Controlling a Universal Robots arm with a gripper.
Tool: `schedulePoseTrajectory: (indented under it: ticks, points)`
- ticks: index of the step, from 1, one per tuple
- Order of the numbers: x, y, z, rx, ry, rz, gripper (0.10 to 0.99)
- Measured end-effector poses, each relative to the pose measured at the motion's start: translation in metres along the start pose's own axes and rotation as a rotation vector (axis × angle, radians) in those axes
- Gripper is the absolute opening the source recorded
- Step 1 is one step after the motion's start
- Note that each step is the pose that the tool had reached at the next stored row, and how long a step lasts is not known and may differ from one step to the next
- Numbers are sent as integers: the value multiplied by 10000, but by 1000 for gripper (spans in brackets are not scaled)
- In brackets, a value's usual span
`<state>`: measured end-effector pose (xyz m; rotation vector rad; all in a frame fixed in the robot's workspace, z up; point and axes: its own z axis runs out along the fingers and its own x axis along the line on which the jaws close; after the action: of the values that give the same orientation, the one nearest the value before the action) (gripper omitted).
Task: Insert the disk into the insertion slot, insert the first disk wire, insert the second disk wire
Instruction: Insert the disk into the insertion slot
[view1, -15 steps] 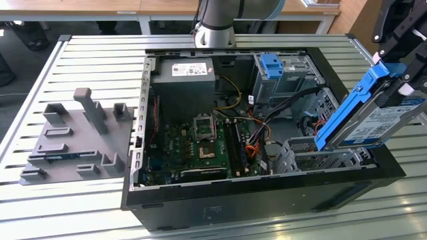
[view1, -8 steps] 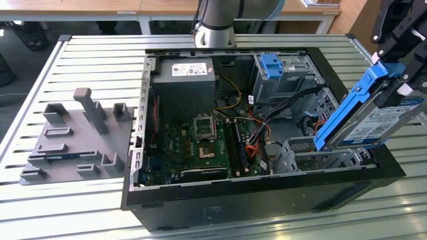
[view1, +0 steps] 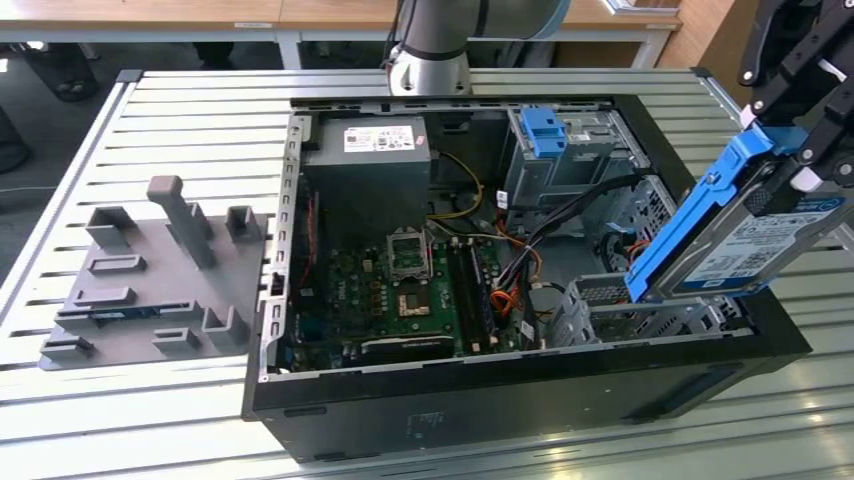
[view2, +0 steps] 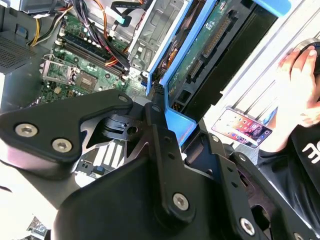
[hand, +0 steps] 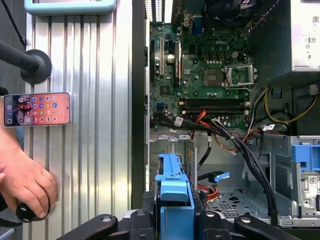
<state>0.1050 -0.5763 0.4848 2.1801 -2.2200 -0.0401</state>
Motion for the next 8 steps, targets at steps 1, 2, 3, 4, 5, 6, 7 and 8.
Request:
schedulePoseTrajectory:
  ticks: [1, 2, 3, 4, 5, 6, 7, 8]
  points:
    - [0, 2, 0, 0, 0, 1, 365]
    - [0, 5, 1, 0, 0, 0, 365]
    - [0, 7, 1, 0, 0, 0, 365]
    - [0, 9, 1, 0, 0, 0, 365]
    - [0, 11, 1, 0, 0, 0, 365]
    - [0, 14, 2, 0, 0, 0, 365]
    - [0, 16, 2, 0, 0, 0, 365]
    - [0, 21, 3, 0, 0, 1, 365]
